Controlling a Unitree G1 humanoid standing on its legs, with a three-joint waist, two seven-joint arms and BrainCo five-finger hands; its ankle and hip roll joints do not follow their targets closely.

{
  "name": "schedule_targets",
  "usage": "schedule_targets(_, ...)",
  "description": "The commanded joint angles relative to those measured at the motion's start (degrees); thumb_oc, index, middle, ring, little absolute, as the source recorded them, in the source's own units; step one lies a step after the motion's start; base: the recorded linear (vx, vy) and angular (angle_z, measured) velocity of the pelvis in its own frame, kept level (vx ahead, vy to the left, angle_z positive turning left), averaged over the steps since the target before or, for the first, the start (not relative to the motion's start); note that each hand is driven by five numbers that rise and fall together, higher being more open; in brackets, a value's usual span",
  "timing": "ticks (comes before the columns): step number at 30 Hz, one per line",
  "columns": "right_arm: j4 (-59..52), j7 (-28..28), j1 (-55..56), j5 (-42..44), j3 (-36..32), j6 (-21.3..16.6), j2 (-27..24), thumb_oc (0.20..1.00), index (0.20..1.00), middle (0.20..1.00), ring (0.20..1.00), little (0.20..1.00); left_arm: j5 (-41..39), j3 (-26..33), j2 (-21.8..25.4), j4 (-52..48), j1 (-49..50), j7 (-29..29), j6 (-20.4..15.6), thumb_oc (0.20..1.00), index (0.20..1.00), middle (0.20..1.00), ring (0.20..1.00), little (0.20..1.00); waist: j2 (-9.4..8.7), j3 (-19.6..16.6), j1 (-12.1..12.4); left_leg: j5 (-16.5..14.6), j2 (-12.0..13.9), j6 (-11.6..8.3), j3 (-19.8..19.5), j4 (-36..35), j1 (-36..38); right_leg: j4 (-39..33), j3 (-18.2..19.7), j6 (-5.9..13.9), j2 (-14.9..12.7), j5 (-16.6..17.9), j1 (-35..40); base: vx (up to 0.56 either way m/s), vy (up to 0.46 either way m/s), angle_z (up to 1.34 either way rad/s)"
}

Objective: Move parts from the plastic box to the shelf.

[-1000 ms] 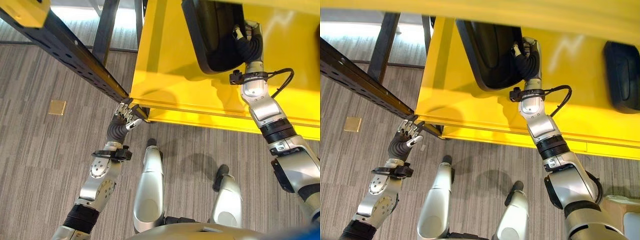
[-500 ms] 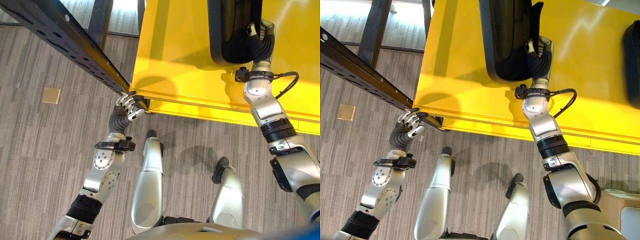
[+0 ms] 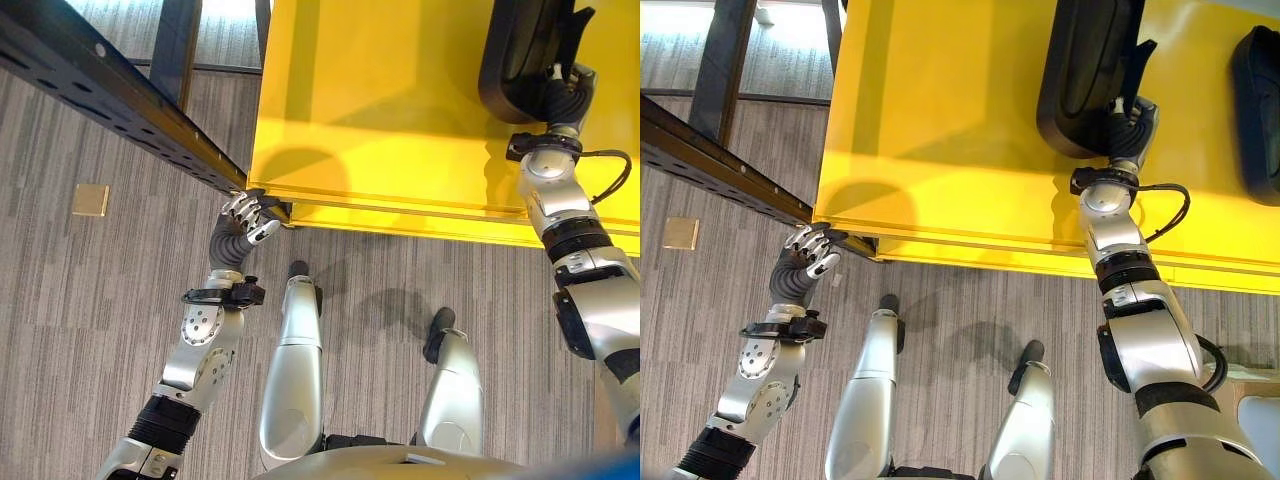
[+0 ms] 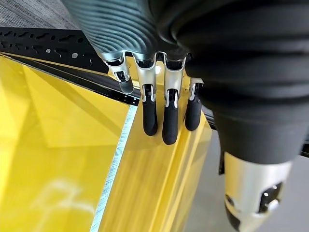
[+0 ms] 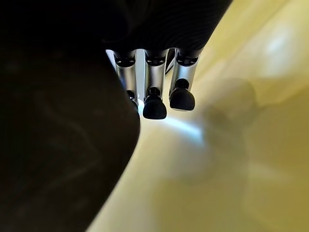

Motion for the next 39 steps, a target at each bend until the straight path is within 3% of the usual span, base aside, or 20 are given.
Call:
schedule_targets(1, -1.73, -0.99, -0.76, 0.69, -2.66, -4.2, -4.6, 0.2, 0.2, 0.2, 0.2, 0.2, -0.2, -3.21, -0.78, 0.91, -0.52, -0.91, -1.26, 1.0, 1.0, 1.0, 1.0, 1.0, 1.49, -2.53, 0.23, 0.95, 0.67, 1.39, 2.82, -3.45, 1.22, 11.58, 0.87, -4.88, 3.29, -5.64, -3.8, 0.0, 0.0, 0.0)
schedule_targets(16, -3.02, 2.01, 7.48, -5.0, -2.07, -3.27, -11.62, 0.2, 0.2, 0.2, 0.2, 0.2, -0.76, -1.63, -1.16, 1.51, 1.04, -2.46, -1.96, 1.0, 1.0, 1.0, 1.0, 1.0, 1.09, -2.92, -1.38, 1.18, 1.26, 0.74, 2.84, -3.76, 1.24, 11.59, 1.22, -4.99, 3.51, -5.64, -3.93, 0.0, 0.0, 0.0)
schedule_targets(39, 0.85, 2.11, 3.9, -1.57, -2.21, -4.1, -12.98, 0.2, 0.2, 0.2, 0.2, 0.2, -1.21, -1.61, -0.56, 1.33, 0.83, -2.99, -2.0, 1.0, 1.0, 1.0, 1.0, 1.0, 0.49, -3.24, -1.78, 1.83, 2.05, 0.33, 3.0, -4.76, 1.11, 10.7, 1.41, -4.92, 4.34, -5.01, -4.45, 0.0, -0.007, -0.03)
